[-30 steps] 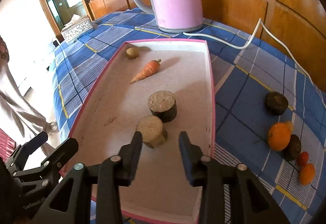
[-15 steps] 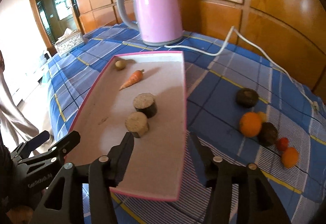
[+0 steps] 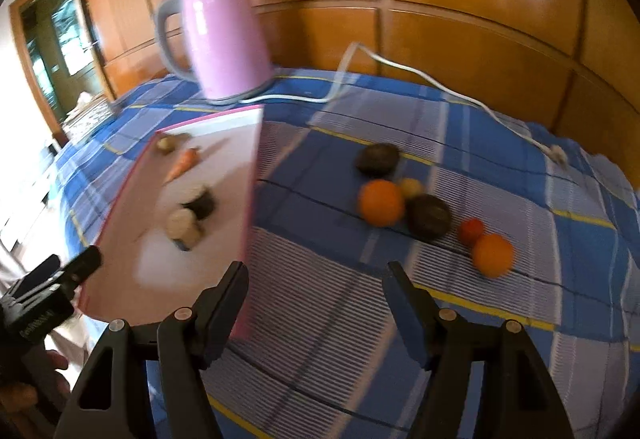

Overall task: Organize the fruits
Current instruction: 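Reach the left tool down to the small orange on the cloth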

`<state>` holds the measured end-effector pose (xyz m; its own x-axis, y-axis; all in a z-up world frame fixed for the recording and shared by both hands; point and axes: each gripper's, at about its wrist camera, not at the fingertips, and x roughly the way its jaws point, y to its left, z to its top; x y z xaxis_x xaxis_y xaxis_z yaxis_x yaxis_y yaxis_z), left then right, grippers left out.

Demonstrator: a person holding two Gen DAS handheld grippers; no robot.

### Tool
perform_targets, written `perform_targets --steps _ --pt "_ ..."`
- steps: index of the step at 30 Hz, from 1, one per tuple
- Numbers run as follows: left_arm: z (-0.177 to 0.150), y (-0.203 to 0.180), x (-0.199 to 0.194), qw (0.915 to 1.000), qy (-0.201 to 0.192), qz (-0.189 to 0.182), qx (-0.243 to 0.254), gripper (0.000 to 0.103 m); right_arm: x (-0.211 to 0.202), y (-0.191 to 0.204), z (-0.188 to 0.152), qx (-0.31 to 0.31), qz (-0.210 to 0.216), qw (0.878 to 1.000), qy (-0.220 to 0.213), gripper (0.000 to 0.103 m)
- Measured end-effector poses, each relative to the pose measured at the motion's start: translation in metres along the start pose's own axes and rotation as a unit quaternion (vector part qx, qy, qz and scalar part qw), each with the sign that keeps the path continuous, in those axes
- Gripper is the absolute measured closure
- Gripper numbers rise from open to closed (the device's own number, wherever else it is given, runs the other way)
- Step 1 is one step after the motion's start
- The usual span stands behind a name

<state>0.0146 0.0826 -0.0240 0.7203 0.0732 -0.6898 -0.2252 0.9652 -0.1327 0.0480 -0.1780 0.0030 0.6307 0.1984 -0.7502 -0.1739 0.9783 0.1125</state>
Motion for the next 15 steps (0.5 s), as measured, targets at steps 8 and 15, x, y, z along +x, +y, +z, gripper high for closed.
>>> perform_targets --steps 8,15 --pt "-0.004 -0.015 -0.003 0.9996 0.003 -0.020 0.022 0.000 -0.010 -0.063 -0.016 0.076 -0.057 0.996 0.000 0.033" --pt "-0.006 -0.028 -0.005 0.9982 0.002 -0.038 0.047 0.000 -0.017 -0.105 -0.030 0.120 -0.105 0.987 0.002 0.033"
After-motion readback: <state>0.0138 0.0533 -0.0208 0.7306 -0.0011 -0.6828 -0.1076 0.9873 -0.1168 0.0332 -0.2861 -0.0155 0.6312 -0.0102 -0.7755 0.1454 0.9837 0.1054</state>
